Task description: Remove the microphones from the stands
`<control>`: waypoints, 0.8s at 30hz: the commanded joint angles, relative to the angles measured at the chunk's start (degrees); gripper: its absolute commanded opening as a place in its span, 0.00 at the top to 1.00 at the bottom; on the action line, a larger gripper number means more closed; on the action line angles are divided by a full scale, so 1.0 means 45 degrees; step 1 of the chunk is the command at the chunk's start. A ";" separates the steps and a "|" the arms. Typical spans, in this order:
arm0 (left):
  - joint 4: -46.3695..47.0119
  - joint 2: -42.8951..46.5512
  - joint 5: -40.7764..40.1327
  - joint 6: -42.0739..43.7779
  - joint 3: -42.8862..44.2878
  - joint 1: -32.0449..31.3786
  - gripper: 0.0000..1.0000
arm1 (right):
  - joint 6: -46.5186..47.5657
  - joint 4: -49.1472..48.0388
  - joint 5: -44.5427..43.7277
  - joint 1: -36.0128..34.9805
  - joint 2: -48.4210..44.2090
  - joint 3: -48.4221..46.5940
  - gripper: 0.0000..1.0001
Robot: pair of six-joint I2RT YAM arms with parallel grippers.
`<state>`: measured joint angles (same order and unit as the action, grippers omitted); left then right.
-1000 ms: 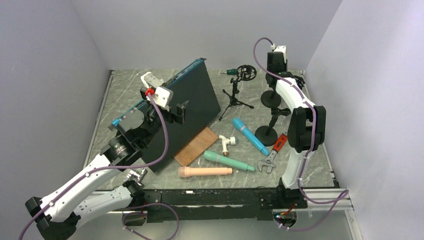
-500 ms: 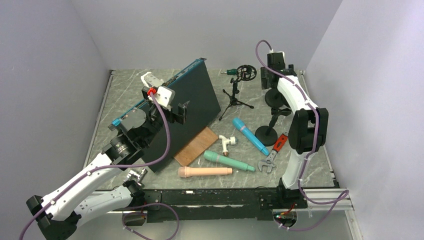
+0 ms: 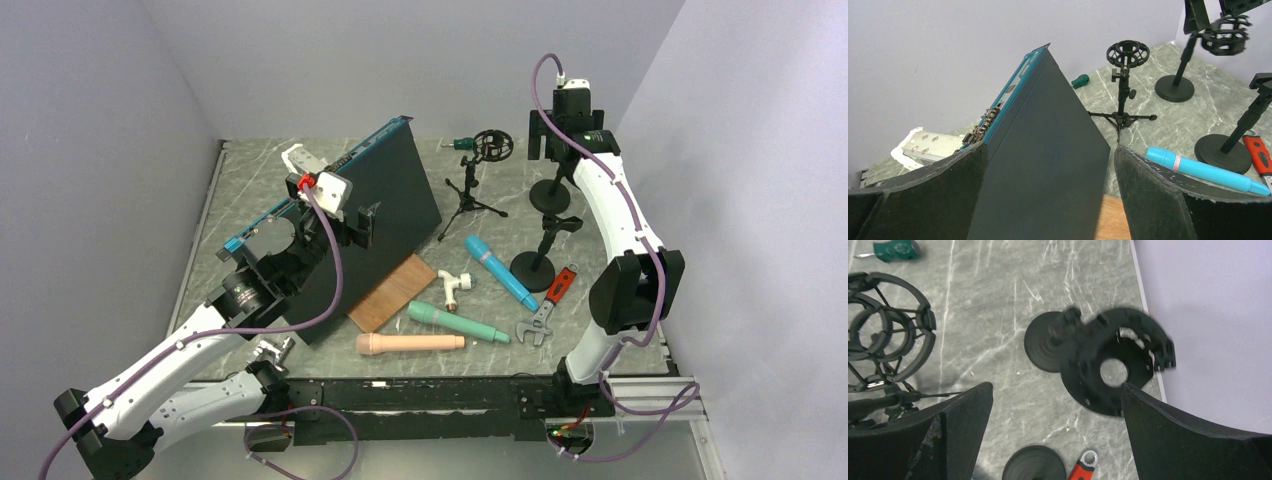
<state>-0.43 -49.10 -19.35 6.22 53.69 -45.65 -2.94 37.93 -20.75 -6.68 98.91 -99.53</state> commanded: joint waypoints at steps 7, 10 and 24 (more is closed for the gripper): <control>0.0329 0.0107 -0.0075 -0.0190 0.0295 -0.0133 0.01 | -0.1470 -0.0176 0.3156 -0.0044 -0.2386 0.1043 0.00; 0.0387 0.0270 -0.0164 -0.0149 0.0270 -0.0181 0.01 | -0.2113 -0.1518 0.5141 -0.0064 -0.4393 0.2788 0.00; -0.0509 0.3251 -0.1238 -0.1072 0.0911 -0.0198 0.01 | -0.3509 -0.2935 0.8254 -0.0090 -1.2058 0.7659 0.00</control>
<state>-1.76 -39.72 -22.85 4.62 54.89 -46.33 -18.20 24.12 16.21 -6.96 51.07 -66.76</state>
